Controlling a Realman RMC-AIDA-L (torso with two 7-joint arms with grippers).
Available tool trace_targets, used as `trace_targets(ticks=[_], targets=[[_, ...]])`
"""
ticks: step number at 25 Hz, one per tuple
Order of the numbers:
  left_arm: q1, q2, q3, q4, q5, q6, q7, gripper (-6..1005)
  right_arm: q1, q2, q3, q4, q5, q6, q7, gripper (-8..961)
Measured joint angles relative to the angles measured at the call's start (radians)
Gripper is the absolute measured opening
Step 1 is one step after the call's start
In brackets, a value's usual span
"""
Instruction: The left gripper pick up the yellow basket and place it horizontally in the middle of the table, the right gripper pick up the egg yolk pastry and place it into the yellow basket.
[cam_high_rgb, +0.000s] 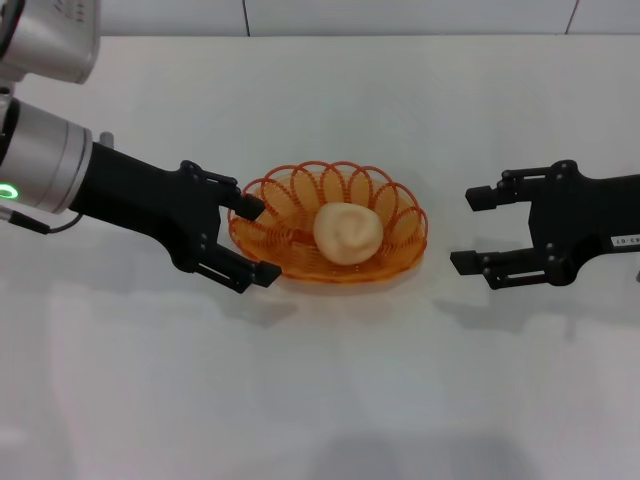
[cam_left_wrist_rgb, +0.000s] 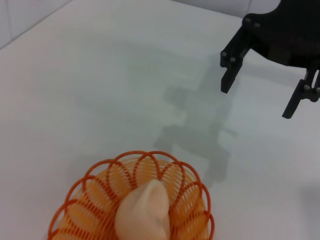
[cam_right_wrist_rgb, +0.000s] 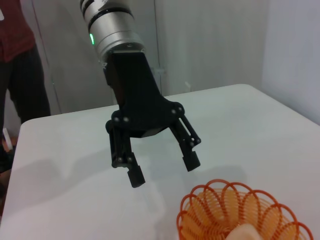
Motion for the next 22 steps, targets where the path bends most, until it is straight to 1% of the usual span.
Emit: trace_targets(ticks=[7, 12, 22], targets=[[-0.002, -0.002, 0.003, 0.006, -0.013, 0.011, 0.033, 880, -0.001, 0.0, 0.002, 0.001, -0.03, -0.008, 0.003, 724], [0.002, 0.004, 0.007, 0.009, -0.043, 0.014, 0.053, 880, -0.001, 0.0, 0.002, 0.002, -0.047, -0.01, 0.002, 724], [-0.003, 0.011, 0.004, 0.012, -0.048, 0.006, 0.058, 880, -0.001, 0.0, -0.001, -0.003, -0.047, -0.017, 0.004, 724]])
